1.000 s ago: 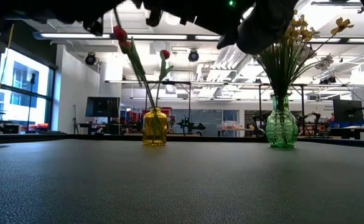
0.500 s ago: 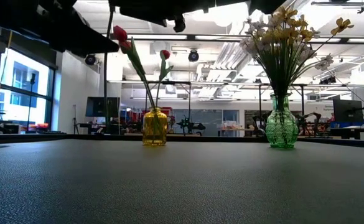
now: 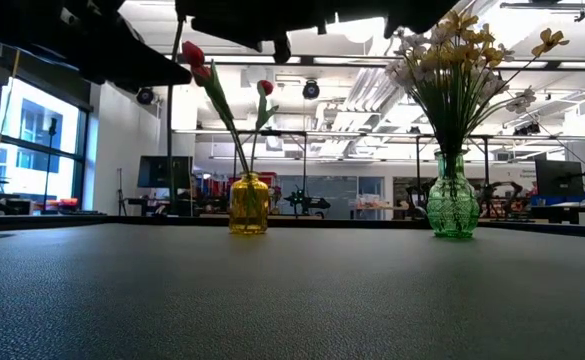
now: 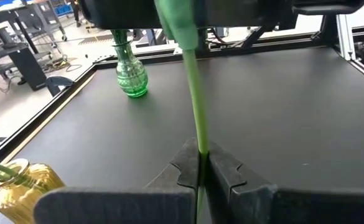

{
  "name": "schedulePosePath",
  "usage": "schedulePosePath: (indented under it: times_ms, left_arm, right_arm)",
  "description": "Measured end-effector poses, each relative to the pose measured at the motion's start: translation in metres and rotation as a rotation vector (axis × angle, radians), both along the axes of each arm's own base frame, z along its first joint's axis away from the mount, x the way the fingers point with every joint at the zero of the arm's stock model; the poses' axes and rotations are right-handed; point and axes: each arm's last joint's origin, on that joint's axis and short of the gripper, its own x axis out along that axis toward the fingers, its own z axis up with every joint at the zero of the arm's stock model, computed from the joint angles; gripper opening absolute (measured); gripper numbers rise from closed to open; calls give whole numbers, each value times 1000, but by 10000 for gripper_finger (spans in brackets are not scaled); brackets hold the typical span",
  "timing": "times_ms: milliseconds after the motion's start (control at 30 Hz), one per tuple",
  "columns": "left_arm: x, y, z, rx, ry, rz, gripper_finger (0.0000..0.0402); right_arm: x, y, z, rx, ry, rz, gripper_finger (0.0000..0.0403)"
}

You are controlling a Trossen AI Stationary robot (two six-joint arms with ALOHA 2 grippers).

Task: Sort flowers into vase by color
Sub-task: Put the red tulip into the yellow vase

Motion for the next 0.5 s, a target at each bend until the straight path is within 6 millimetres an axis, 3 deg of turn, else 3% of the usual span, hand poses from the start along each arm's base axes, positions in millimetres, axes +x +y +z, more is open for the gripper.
schedulePosePath:
  times_ms: [500]
  left_arm:
    - [2, 6, 0, -16, -3, 29, 0]
  right_arm:
    - [2, -10, 0, 3, 0, 86, 135]
